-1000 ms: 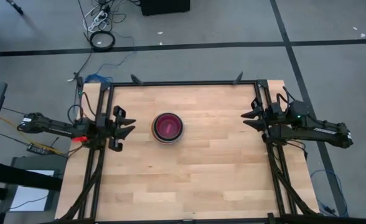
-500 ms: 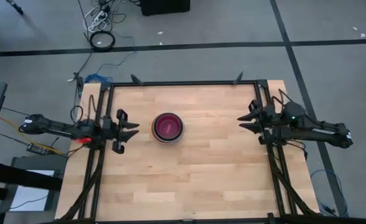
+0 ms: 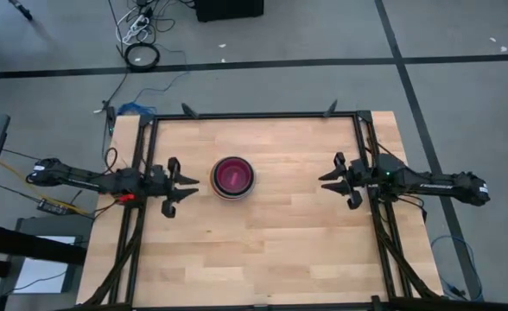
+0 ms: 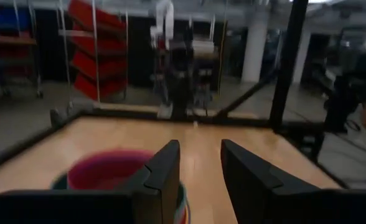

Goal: Nest bowls inside each other
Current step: Return to Home Position

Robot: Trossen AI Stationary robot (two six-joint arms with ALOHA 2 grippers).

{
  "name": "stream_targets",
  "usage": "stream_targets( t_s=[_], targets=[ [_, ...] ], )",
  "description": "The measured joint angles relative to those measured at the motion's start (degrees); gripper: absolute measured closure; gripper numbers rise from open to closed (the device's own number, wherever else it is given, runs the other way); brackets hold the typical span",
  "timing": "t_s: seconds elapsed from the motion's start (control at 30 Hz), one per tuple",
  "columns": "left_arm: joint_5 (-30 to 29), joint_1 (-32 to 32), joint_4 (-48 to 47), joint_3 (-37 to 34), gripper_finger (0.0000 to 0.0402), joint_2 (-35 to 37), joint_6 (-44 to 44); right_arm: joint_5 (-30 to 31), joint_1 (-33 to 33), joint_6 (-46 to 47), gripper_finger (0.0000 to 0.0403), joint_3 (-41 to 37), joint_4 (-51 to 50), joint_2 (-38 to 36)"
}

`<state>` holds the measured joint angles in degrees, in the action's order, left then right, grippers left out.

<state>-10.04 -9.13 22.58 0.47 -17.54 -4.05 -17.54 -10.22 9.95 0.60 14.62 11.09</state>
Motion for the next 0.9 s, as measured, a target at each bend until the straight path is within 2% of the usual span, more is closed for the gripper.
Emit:
stream_targets(
  t_s=[0.23, 0.5, 0.63, 0.9],
  targets=[
    [3.0, 0.0, 15.5, 0.0, 0.0275, 0.3, 2.1, 1.5, 0.0, -1.0, 0.0292, 0.0, 2.7, 0.0],
    [1.9, 0.0, 18.2, 0.0, 0.0275, 6.6, 2.4, 1.6, 0.0, -1.1, 0.0293, 0.0, 8.3, 0.0],
    [0.1, 0.0, 13.8, 0.0, 0.0275, 11.3, 3.6, 1.7, 0.0, -1.1, 0.0291, 0.0, 9.8, 0.0],
    [-0.9, 0.0, -5.9, 0.0, 0.0275, 17.6, 0.9, 1.7, -0.1, -2.6, 0.0293, 0.0, 6.4, 0.0]
  ],
)
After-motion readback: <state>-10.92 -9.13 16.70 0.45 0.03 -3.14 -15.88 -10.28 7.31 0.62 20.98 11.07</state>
